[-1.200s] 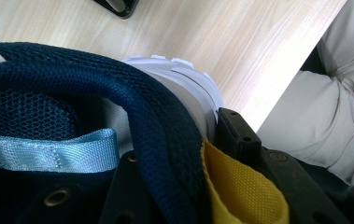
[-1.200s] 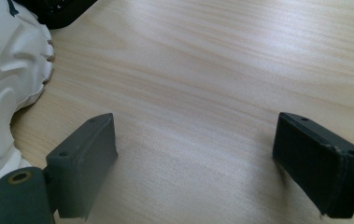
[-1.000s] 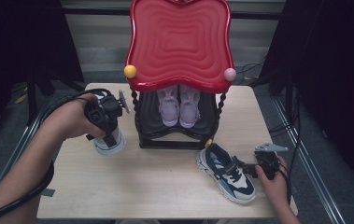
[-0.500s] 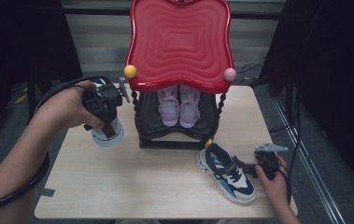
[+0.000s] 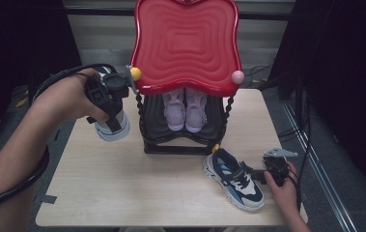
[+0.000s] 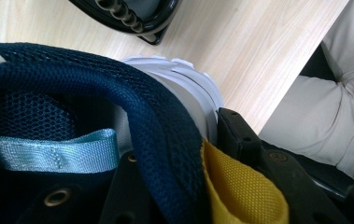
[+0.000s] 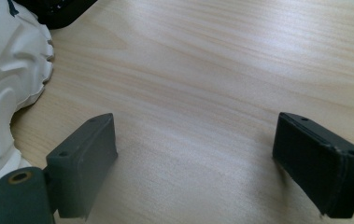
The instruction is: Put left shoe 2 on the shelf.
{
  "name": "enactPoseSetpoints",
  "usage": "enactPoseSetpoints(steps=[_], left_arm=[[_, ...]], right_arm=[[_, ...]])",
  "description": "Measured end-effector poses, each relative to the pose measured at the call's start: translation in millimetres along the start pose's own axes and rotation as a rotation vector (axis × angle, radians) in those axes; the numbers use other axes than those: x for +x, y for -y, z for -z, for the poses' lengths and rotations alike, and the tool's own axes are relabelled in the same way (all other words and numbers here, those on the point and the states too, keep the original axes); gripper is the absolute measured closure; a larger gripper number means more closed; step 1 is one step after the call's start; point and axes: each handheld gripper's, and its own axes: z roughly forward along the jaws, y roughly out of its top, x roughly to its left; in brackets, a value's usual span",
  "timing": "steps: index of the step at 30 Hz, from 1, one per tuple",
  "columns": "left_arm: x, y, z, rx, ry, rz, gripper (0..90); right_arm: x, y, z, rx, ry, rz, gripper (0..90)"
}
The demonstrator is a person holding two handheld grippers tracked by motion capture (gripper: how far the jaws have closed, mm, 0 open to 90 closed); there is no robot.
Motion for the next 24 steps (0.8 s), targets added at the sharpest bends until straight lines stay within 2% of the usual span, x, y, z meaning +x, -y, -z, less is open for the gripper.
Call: enactPoseSetpoints(steps=[8,10,16,20,24], left_arm=[[0.9,-1.8,10.0,-0.007,-0.011,-0.006,67.8],[0.3,-2.5,13.1,-0.019,-0.015,0.004,67.8],[-0.6,-6.2,25.0,-0.019,-0.035,-0.021,67.8],[-2.2,-7.9,31.9,-0.036,-0.051,-0.010,67.7],[-2.1,-9.7,39.3,-0.026,-0.057,-0.018,67.6]], right_arm=[[0.1,0.0,0.0,0.000,0.000,-0.001,12.7],[0.1,0.0,0.0,0.000,0.000,-0.001,12.7],[0.3,0.0,0.2,0.002,-0.001,-0.005,12.7],[0.1,0.1,0.0,0.001,0.000,-0.002,12.7],[0.1,0.1,0.2,0.001,-0.001,-0.002,12.7]])
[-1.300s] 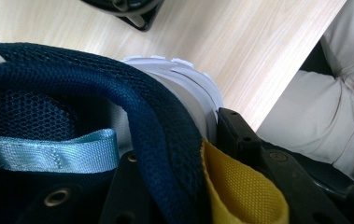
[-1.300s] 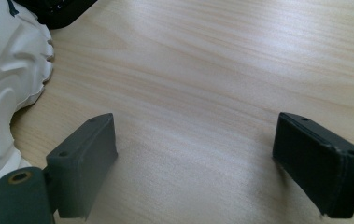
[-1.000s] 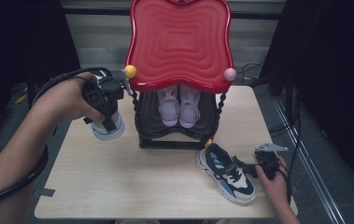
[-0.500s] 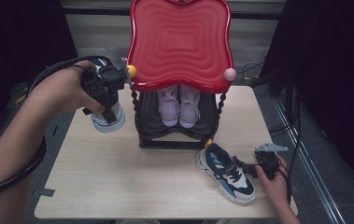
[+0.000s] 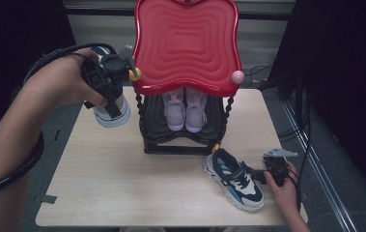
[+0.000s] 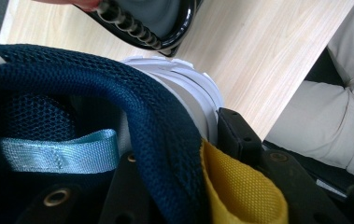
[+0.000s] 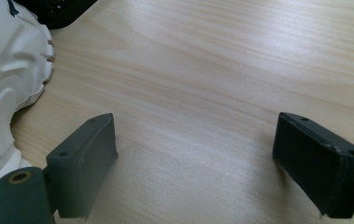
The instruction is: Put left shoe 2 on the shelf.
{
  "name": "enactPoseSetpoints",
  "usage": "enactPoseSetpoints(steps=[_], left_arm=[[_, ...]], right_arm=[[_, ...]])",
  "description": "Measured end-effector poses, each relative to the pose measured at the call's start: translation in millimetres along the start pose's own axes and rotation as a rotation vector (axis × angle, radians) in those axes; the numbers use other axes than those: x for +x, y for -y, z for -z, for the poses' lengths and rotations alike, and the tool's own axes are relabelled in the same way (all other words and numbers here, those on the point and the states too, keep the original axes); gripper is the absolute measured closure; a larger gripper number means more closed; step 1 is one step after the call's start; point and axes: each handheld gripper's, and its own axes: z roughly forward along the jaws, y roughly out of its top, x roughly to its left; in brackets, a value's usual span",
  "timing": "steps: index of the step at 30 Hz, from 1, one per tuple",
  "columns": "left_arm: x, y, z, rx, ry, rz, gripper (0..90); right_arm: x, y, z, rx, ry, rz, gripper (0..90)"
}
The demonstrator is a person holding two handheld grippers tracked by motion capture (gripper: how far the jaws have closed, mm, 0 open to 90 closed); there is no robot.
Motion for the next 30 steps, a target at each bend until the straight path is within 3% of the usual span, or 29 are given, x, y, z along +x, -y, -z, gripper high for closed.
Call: enactPoseSetpoints(steps=[4,17,30], left_arm=[[-1.2,-3.2,6.8,-0.006,-0.013,0.005,67.6],[-6.0,-18.5,28.2,-0.029,-0.058,-0.039,67.5],[-15.6,-32.1,43.3,-0.015,-0.088,-0.077,67.4]], right_arm=[[0.2,-0.1,0.1,0.002,0.000,-0.004,12.7],[0.1,-0.1,0.1,0.001,0.000,-0.002,12.7],[0.3,0.0,-0.1,0.000,0.000,-0.003,12.7]])
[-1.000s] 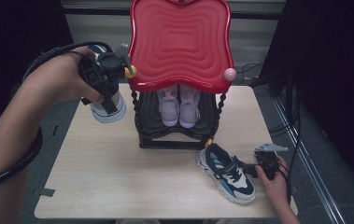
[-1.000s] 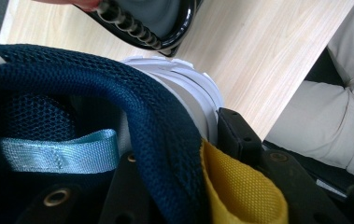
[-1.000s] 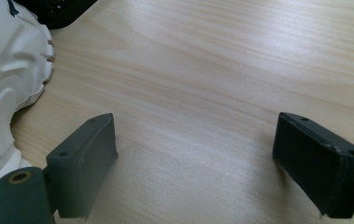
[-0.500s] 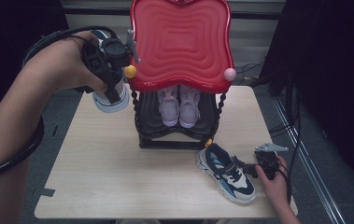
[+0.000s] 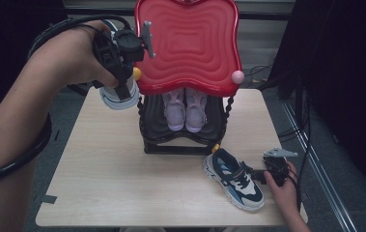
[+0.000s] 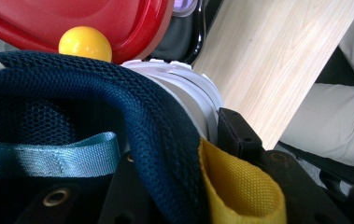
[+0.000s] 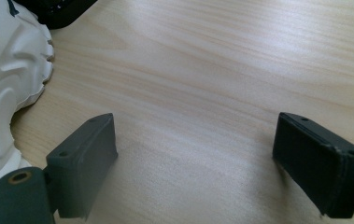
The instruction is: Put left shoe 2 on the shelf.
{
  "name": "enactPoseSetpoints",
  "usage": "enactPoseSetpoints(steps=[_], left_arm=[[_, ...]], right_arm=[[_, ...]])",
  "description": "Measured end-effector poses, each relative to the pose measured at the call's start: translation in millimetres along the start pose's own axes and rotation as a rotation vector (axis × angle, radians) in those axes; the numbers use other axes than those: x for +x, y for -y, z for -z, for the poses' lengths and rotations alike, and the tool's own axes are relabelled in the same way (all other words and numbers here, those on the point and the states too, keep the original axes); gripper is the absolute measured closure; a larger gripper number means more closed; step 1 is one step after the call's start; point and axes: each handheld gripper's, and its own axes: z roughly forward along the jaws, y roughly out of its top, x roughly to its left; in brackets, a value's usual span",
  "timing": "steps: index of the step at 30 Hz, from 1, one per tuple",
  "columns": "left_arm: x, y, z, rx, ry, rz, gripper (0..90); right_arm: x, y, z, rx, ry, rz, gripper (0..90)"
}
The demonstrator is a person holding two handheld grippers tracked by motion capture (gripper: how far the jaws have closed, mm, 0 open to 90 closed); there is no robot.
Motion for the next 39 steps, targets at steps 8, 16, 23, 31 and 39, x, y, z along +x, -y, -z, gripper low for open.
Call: enactPoseSetpoints(steps=[8,16,23,31,39], left_arm=[[-7.0,1.8,16.3,-0.014,-0.020,-0.025,67.7],[-11.4,-9.9,25.7,-0.045,-0.049,-0.064,67.8],[-11.9,-24.7,28.6,-0.054,-0.072,-0.106,67.8],[-10.1,-40.5,23.1,-0.076,-0.084,-0.144,67.8],[-2.5,-58.6,16.0,-0.079,-0.092,-0.174,67.7]], right_arm=[[0.0,0.0,0.0,0.000,0.000,0.000,12.7],[0.0,0.0,0.0,0.000,0.000,0.001,12.7],[0.1,0.0,0.1,0.000,0.000,-0.001,12.7],[0.0,0.0,0.0,0.000,0.000,0.001,12.7],[0.0,0.0,0.0,0.000,0.000,0.001,12.7]])
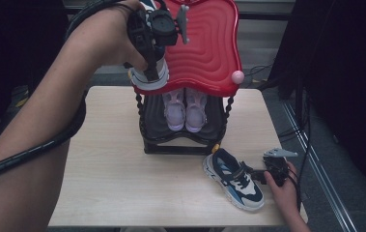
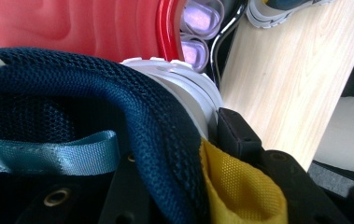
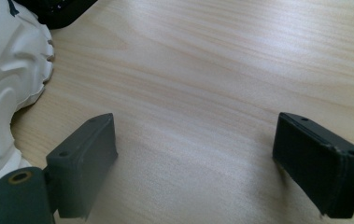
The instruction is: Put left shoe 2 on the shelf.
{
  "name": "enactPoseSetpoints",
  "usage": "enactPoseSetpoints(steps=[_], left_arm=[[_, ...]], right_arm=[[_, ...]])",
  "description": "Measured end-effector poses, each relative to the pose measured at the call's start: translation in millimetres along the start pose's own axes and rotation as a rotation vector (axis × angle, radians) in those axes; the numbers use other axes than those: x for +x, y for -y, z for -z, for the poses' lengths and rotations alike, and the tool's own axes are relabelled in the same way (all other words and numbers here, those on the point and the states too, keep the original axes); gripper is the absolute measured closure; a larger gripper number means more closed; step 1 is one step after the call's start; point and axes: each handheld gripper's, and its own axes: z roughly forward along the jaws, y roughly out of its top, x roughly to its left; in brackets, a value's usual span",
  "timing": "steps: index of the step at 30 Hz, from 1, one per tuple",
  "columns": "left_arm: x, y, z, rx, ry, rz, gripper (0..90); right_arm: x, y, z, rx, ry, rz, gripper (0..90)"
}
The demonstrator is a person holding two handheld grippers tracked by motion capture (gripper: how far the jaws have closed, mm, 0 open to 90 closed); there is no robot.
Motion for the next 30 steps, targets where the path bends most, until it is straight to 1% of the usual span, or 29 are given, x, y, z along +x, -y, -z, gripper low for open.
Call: enactPoseSetpoints(steps=[3,5,7,9,10,11,12,13,14,15,17,19,20,21,22,23,26,30], left_arm=[[4.1,-6.0,-2.5,0.005,-0.009,-0.017,67.7],[7.4,-9.9,-4.8,0.004,-0.009,-0.018,67.7],[10.0,-13.4,-6.4,0.014,-0.012,-0.034,67.6],[11.8,-16.8,-8.2,0.011,-0.014,-0.036,67.7],[12.7,-18.7,-8.7,0.009,-0.022,-0.039,67.6],[14.5,-21.4,-8.5,0.016,-0.018,-0.052,67.6],[14.7,-22.9,-8.8,0.017,-0.024,-0.053,67.6],[15.1,-24.6,-9.9,0.008,-0.025,-0.052,67.6],[16.1,-26.7,-10.1,0.017,-0.021,-0.060,67.6],[16.7,-29.0,-11.5,0.016,-0.021,-0.058,67.6],[18.7,-31.7,-12.8,0.015,-0.025,-0.076,67.6],[20.2,-33.8,-14.9,0.016,-0.036,-0.080,67.5],[20.9,-34.8,-16.3,0.021,-0.029,-0.077,67.5],[22.4,-36.0,-17.0,0.022,-0.033,-0.086,67.5],[22.1,-36.4,-18.8,0.020,-0.025,-0.069,67.5],[24.0,-37.9,-19.7,0.028,-0.028,-0.089,67.5],[25.5,-40.9,-23.5,0.032,-0.034,-0.087,67.4],[27.8,-44.9,-25.5,0.030,-0.039,-0.102,67.4]], right_arm=[[0.0,0.0,0.0,0.000,0.000,0.000,12.7],[0.0,0.0,0.0,0.000,0.000,0.000,12.7],[0.0,0.0,0.0,0.000,0.000,0.000,12.7],[0.0,0.0,0.0,0.000,0.000,0.000,12.7],[0.0,0.0,0.0,0.000,0.000,0.000,12.7],[-0.1,0.0,0.0,0.000,-0.001,0.000,12.7],[-0.1,0.0,0.0,0.000,0.000,0.000,12.7],[0.0,0.0,0.0,0.000,0.000,0.000,12.7],[-0.1,0.0,0.0,0.000,0.000,0.000,12.7],[0.0,0.0,0.0,0.000,0.000,0.000,12.7],[-0.1,0.0,0.0,0.000,0.000,0.000,12.7],[-0.1,0.0,0.0,0.000,0.000,0.000,12.7],[-0.1,0.0,0.0,0.000,0.000,0.000,12.7],[-0.1,0.0,0.0,0.000,0.000,0.000,12.8],[0.0,0.0,0.0,0.000,0.000,0.000,12.7],[-0.1,0.0,0.0,0.000,0.000,0.000,12.7],[-0.1,-0.1,0.1,0.002,0.000,0.001,12.7],[-0.1,-0.1,0.1,0.002,0.000,0.001,12.7]])
